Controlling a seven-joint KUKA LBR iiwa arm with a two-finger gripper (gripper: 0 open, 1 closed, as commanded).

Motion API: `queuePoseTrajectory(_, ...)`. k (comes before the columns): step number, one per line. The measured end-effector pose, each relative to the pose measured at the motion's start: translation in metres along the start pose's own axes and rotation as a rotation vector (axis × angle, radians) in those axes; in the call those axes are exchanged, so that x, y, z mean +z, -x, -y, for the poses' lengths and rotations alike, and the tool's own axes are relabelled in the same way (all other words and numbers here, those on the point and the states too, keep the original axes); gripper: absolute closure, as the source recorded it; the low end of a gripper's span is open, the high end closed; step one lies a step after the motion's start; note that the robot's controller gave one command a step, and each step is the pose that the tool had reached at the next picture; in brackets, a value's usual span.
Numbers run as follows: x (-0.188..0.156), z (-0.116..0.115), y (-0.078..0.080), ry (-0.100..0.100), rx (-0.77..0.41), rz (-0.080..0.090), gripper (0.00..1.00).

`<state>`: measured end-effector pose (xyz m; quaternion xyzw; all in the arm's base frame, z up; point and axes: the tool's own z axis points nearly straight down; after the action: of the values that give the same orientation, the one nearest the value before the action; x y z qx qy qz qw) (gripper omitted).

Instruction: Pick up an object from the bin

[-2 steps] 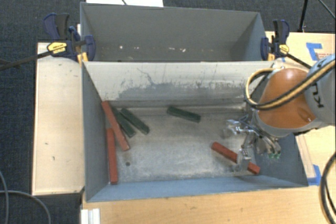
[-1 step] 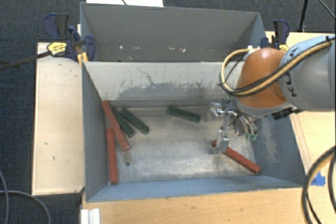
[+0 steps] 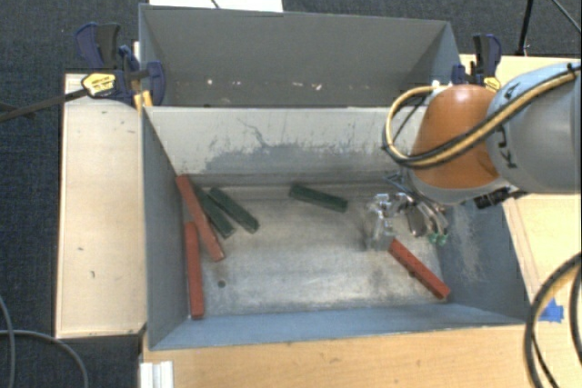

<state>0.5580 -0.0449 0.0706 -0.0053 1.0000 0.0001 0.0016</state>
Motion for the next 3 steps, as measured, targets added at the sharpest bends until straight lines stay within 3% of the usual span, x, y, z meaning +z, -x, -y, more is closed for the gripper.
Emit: queuePoseTrajectory(3,0.0000,0.0000,0.0000,0.000,-0.005,0.000,1.00)
